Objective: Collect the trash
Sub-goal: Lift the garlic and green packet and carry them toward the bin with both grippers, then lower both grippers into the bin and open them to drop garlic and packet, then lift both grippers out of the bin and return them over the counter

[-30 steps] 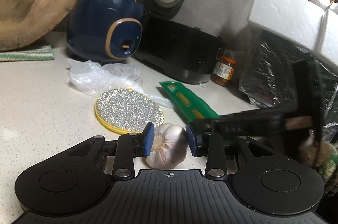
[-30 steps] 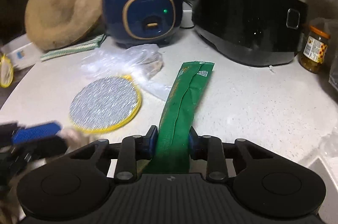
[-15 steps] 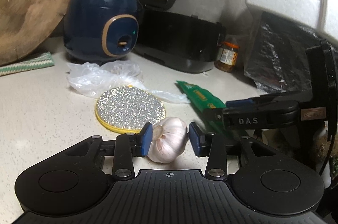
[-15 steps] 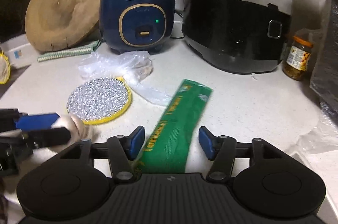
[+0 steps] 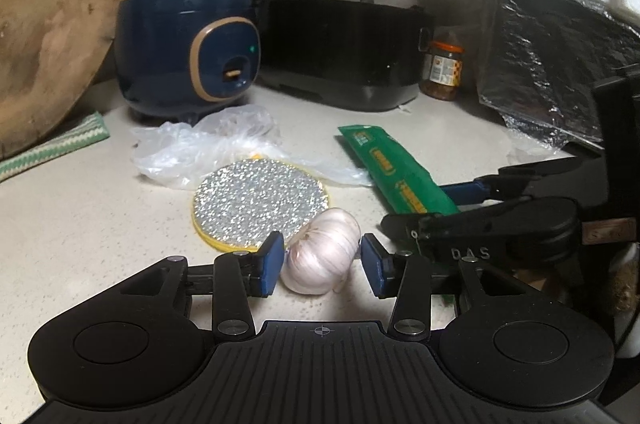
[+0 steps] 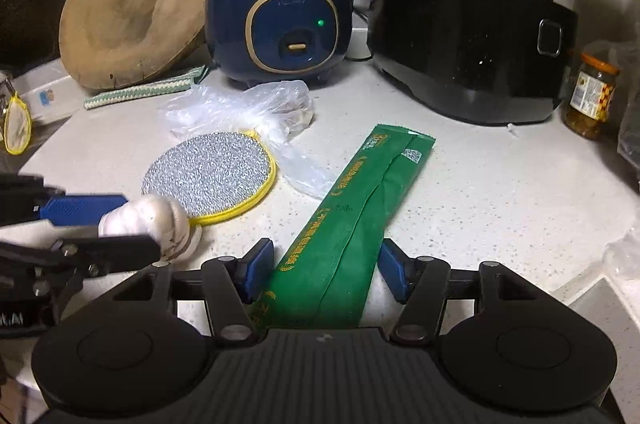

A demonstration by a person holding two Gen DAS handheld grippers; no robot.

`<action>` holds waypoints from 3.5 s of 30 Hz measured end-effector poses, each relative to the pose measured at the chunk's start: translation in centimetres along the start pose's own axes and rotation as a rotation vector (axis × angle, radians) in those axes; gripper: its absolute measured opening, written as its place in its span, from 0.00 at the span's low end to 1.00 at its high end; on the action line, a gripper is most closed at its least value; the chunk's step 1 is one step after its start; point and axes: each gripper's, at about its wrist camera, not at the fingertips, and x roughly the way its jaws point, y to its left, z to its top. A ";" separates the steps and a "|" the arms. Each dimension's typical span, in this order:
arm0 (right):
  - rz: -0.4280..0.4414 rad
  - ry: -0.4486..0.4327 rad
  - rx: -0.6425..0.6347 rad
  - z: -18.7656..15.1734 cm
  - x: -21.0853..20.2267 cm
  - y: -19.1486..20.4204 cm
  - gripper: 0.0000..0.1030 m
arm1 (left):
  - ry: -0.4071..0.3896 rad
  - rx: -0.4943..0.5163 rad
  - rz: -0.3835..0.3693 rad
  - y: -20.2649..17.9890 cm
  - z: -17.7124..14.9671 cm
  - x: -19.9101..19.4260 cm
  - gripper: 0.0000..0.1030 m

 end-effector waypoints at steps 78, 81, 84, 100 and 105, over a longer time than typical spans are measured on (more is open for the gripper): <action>0.027 0.614 0.753 -35.5 0.8 -10.3 0.16 | 0.630 -0.144 -0.280 -12.5 -26.7 16.2 0.40; 0.055 0.656 0.778 -36.0 1.8 -9.8 0.16 | 0.619 -0.135 -0.283 -12.6 -26.5 15.9 0.40; 0.043 0.688 0.793 -36.5 2.6 -9.6 0.17 | 0.612 -0.142 -0.294 -12.6 -26.5 15.6 0.40; -0.021 0.655 0.776 -36.0 1.2 -8.9 0.41 | 0.571 -0.127 -0.321 -13.4 -26.3 13.9 0.40; -0.072 0.603 0.711 -34.8 -0.4 -8.1 0.41 | 0.527 -0.111 -0.319 -13.7 -25.6 12.4 0.40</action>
